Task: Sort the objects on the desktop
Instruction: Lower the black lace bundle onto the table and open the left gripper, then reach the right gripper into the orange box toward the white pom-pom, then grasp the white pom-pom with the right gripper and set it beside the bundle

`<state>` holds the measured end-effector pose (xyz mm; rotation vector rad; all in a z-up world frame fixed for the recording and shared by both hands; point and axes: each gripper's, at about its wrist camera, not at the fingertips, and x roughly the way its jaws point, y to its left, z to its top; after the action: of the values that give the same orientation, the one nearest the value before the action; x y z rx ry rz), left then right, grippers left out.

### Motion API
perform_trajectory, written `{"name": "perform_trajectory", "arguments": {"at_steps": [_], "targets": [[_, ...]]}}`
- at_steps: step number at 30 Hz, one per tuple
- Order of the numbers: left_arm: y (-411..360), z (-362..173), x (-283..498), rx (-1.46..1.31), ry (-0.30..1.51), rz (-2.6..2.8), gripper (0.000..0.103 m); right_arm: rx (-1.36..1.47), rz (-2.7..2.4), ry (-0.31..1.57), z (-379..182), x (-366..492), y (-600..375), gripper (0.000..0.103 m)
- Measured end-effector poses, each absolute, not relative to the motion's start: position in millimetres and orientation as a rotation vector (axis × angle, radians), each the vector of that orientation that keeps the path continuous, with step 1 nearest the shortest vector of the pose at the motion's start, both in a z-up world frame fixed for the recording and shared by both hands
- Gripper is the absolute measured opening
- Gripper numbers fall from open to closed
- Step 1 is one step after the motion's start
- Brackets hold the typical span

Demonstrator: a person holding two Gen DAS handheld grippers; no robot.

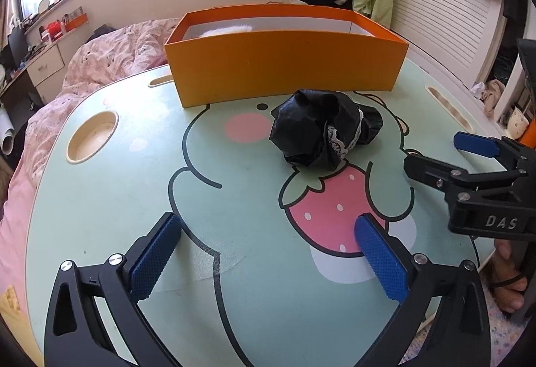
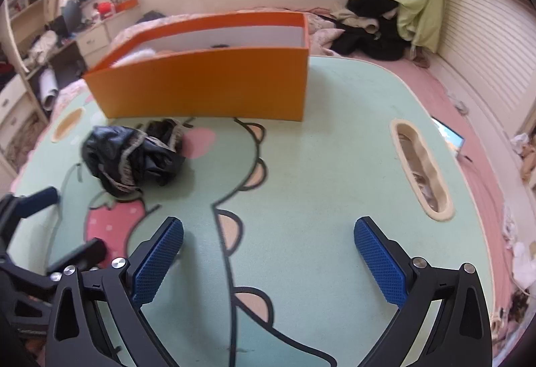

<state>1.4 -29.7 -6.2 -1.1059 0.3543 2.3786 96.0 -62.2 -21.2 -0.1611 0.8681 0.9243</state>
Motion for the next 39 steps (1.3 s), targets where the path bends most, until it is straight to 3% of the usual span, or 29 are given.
{"name": "perform_trajectory", "arguments": {"at_steps": [5,9,11,13,21,22,23,27,29,39], "targets": [[-31,-8,2,-1.104,0.356,2.376,0.103,-0.100,1.042,0.748,47,94,-39,0.094],[-30,-7,2,-1.104,0.359,2.372,0.103,-0.057,1.217,0.870,78,117,33,0.087],[-30,-7,2,-1.101,0.359,2.370,0.103,-0.044,1.244,0.983,75,136,74,0.074],[-30,-6,2,-1.100,0.360,2.369,0.103,-0.028,1.219,1.074,65,153,107,0.067],[-30,-5,3,-1.095,0.357,2.361,0.103,-0.141,1.137,1.086,40,157,155,0.065],[-30,-5,3,-1.094,0.357,2.361,0.103,-0.176,1.134,1.063,40,154,155,0.057],[-30,-5,3,-1.094,0.358,2.360,0.103,-0.208,1.137,1.043,41,150,155,0.039],[-31,-4,2,-1.093,0.359,2.357,0.103,-0.196,1.151,1.042,42,152,145,0.032],[-31,-4,2,-1.092,0.360,2.355,0.103,-0.115,1.165,1.054,49,162,130,0.001],[-31,-3,2,-1.089,0.367,2.351,0.103,0.015,1.141,0.897,106,169,44,0.001]]}}
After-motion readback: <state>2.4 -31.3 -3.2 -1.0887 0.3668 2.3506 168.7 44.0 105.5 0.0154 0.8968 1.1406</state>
